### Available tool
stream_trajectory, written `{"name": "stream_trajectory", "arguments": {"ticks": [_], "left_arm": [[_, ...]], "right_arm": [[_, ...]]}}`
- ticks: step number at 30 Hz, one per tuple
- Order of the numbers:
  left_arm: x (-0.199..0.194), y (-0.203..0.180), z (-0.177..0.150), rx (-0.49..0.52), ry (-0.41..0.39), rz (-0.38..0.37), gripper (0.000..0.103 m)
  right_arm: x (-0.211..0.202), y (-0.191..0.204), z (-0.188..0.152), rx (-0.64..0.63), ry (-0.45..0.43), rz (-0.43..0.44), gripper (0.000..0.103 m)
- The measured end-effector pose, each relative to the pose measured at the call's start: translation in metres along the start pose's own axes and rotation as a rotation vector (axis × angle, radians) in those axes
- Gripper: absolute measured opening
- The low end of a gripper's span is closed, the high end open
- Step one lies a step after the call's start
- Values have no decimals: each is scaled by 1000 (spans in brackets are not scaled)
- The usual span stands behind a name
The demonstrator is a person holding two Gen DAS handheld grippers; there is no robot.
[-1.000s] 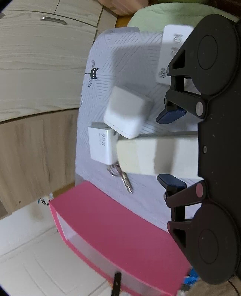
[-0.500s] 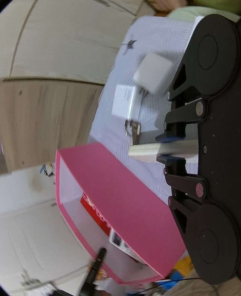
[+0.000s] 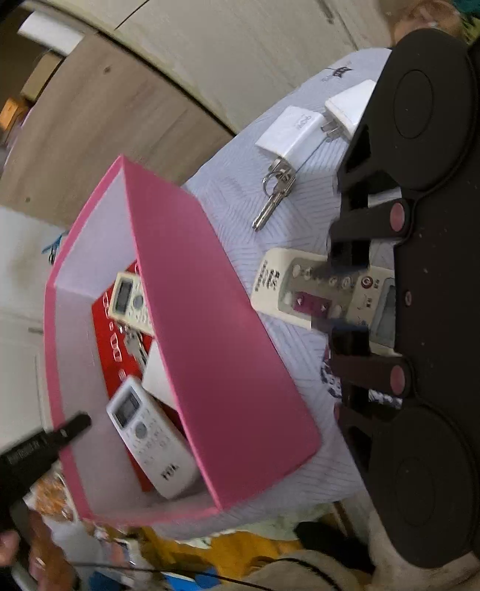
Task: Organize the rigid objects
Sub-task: 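Carry the remote into the pink box and open the right gripper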
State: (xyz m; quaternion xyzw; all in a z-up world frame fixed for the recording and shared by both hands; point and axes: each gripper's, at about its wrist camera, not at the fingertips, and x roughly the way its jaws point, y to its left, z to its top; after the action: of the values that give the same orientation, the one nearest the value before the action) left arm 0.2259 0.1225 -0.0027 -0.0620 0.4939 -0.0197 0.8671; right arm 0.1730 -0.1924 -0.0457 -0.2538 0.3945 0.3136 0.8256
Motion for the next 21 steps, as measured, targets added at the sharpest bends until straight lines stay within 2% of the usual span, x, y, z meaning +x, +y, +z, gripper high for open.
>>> {"name": "stream_trajectory", "arguments": {"ticks": [3,4,7,10,11,12,14,21], "left_arm": [[0,0,0,0,0,1,12],[0,0,0,0,0,0,12],[-1,0,0,2,-1,1,12],[0,0,0,1,0,0,12],[0,0,0,2,0,0,12],[0,0,0,2,0,-2,12],[0,0,0,3,0,-1,12],[2,-1,2,-7,-1,-5,12]], "right_arm": [[9,-2,-1,45,31,38,57],[13,-2,-3,49,39,36,66],[27,-7,-4,107,46,33,73],[31,-29,-8,265,43,90,71],[30,-32,-9,275,39,87,61],[28,-33,-9,275,37,75,58],[21,-31,-9,249,44,28,58],[-36,-30,2,223,-152,-61,58]]}}
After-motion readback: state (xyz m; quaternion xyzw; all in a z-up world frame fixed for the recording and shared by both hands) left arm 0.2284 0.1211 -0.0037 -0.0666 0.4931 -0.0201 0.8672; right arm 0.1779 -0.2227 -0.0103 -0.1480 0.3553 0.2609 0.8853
